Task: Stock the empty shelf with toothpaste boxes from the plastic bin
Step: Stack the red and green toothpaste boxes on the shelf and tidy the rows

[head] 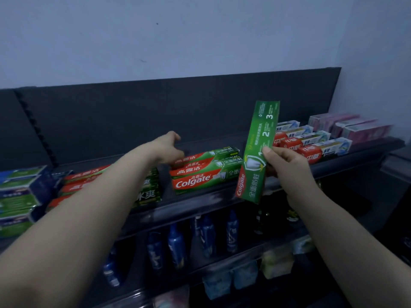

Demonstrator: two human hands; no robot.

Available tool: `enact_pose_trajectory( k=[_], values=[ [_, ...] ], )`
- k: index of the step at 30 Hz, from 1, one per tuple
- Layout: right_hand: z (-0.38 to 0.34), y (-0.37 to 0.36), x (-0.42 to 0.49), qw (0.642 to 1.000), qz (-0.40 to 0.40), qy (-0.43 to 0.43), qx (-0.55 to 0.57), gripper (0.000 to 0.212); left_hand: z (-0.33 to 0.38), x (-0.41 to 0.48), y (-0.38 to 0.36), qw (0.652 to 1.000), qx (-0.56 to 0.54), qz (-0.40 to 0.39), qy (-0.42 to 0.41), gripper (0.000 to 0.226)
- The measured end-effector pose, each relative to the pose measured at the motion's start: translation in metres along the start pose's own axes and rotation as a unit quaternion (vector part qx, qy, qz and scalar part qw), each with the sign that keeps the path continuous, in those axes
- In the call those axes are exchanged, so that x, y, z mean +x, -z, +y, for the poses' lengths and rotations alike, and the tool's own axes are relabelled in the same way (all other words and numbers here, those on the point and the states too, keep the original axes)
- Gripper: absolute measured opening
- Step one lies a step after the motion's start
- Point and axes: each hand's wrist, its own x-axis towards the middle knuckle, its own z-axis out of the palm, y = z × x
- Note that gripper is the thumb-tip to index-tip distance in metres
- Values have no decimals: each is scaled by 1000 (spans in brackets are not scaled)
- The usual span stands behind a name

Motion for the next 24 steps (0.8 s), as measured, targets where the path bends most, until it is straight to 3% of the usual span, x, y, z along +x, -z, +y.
enact_pose_trajectory(
  k=[2, 4, 6, 8, 14, 17, 20, 24],
  values=[
    [-1, -8, 9, 1000, -4, -3, 18, 21, 21, -14, 3, 995, 2, 54, -89, 54],
    [-2, -18, 16, 999, -10, -10, 35, 22, 42, -30, -1, 983, -98, 20, -157, 39],
    [-4, -27, 21, 998, -18, -15, 50, 20, 57, -44, -8, 959, -219, -97, -149, 33],
    [-6, -34, 26, 997, -32, -14, 70, 13, 58, -46, -14, 936, -275, -176, -131, 33],
    [-6, -53, 36, 995, -94, 8, 31, 15, 38, -30, -12, 916, -323, -211, -106, 22],
    [-15, -60, 44, 986, -158, 33, -34, 18, 32, -26, -10, 881, -411, -220, -82, 12],
    [-25, -66, 60, 967, -220, 51, -118, 29, 27, -20, -6, 859, -484, -157, -59, 16],
    [-37, -68, 97, 933, -214, 130, -259, 29, 16, -9, 16, 863, -498, 75, -48, 39]
  ],
)
